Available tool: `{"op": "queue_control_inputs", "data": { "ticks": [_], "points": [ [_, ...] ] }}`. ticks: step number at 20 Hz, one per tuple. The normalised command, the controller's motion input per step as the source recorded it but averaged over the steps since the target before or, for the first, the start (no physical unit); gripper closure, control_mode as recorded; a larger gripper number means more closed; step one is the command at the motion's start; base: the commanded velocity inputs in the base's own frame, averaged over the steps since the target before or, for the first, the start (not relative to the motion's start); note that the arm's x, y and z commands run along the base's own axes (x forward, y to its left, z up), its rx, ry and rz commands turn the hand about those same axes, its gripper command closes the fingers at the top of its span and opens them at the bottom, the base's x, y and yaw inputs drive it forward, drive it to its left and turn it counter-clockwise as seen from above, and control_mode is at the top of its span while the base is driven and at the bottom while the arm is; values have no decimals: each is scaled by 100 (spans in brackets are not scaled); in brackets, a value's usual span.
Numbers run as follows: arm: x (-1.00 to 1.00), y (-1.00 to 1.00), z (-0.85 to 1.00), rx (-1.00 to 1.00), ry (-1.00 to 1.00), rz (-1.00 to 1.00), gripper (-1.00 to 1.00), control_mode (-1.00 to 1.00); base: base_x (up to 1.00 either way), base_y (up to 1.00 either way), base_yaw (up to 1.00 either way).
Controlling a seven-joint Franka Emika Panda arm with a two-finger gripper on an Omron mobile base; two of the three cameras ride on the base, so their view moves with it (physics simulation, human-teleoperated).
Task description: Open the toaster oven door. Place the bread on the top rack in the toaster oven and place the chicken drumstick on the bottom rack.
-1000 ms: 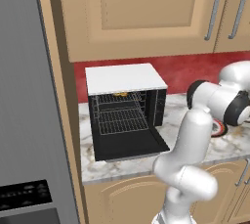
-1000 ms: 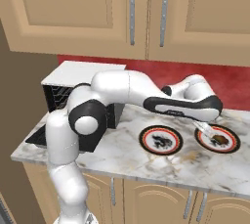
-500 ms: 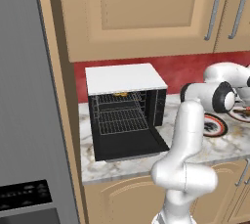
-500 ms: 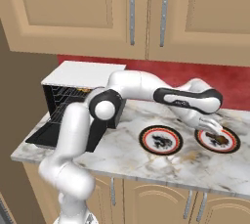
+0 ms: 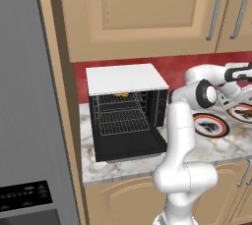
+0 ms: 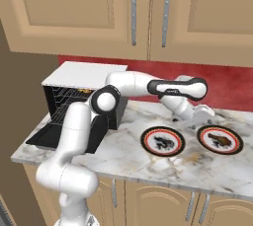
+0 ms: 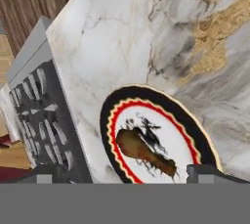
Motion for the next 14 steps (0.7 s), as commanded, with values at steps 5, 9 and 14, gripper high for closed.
{"op": "queue_control_inputs", "data": {
  "ticks": [5, 9, 14],
  "points": [
    [22, -36, 64, 15, 40, 34, -100, -100, 0, 0, 0],
    [19, -52, 28, 16, 39, 32, -100, -100, 0, 0, 0],
    [2, -43, 69, 8, 45, 33, -100, -100, 0, 0, 0]
  ]
}}
